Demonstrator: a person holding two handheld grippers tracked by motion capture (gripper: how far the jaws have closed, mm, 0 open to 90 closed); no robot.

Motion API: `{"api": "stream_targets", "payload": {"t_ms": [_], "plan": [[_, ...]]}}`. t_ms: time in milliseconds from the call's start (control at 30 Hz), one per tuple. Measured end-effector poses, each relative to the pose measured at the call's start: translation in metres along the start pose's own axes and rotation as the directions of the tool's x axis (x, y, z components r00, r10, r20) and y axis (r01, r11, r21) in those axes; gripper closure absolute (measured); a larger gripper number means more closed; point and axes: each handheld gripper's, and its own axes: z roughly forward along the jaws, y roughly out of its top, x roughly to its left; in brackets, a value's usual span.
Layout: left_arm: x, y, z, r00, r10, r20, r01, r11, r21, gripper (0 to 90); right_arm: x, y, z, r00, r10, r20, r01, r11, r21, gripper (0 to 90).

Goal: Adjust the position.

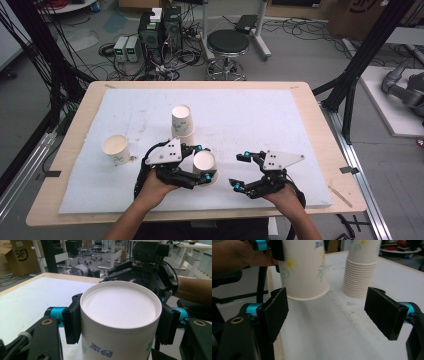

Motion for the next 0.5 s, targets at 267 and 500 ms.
{"api": "stream_targets", "payload": {"t_ms": [267, 500], "plan": [[0.000, 0.000, 0.006, 0.9998, -0.006, 0.017, 0.006, 1.0000, 0.002, 34.6, 0.004, 0.005, 0.013, 0.9984, -0.014, -0.055, 0.014, 1.000, 0.010, 20.0], [-0.002, 0.000, 0.011, 0.9985, 0.002, 0.055, -0.002, 1.0000, 0.003, 34.7, 0.006, 0.007, 0.022, 0.9938, -0.025, -0.108, 0.027, 1.000, 0.010, 20.0]]}}
